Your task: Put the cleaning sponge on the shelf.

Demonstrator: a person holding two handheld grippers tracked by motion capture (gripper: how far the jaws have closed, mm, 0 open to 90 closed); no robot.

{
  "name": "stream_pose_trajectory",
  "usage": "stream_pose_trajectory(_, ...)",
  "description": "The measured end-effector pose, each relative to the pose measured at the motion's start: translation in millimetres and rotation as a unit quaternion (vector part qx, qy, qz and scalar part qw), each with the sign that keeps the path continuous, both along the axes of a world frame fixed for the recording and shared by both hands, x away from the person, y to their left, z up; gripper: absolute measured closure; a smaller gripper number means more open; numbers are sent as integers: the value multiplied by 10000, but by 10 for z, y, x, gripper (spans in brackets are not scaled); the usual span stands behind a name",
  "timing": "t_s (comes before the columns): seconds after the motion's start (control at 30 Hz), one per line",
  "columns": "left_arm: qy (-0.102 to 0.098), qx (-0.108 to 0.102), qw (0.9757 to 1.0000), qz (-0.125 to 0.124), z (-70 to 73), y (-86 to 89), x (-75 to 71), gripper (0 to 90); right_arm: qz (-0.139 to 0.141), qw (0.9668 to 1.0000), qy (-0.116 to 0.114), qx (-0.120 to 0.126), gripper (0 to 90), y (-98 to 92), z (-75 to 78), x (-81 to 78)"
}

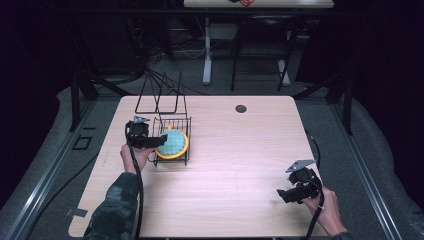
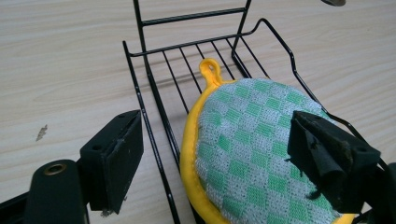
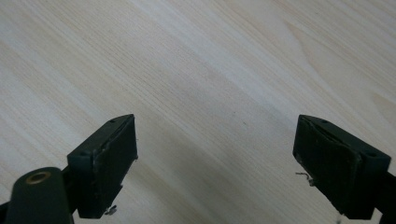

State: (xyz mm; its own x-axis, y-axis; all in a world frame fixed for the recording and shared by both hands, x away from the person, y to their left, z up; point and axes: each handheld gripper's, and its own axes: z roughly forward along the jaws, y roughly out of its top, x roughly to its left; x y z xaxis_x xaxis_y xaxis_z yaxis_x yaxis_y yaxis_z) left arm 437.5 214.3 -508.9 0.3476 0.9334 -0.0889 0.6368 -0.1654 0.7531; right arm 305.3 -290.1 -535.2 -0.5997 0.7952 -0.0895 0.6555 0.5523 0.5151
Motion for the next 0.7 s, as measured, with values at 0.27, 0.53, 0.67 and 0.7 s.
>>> stream_pose_trajectory(0.27, -109, 135, 9998, 73, 64, 87, -212, 139, 27, 10000, -79, -8, 132, 24, 25, -21)
stream_pose_trajectory(0.53, -287, 204, 9992, 166, 139, 121, -465, 77, -31, 10000, -49, 33, 135, -1, 23, -12)
stream_pose_trajectory(0.67, -320, 348, 9988, 129, 146, 114, -596, 61, -19, 10000, -79, 13, 135, 21, 39, -27)
stream_pose_trajectory(0.7, -343, 374, 9986, 122, 146, 109, -628, 56, -19, 10000, -87, 19, 135, 27, 38, -29)
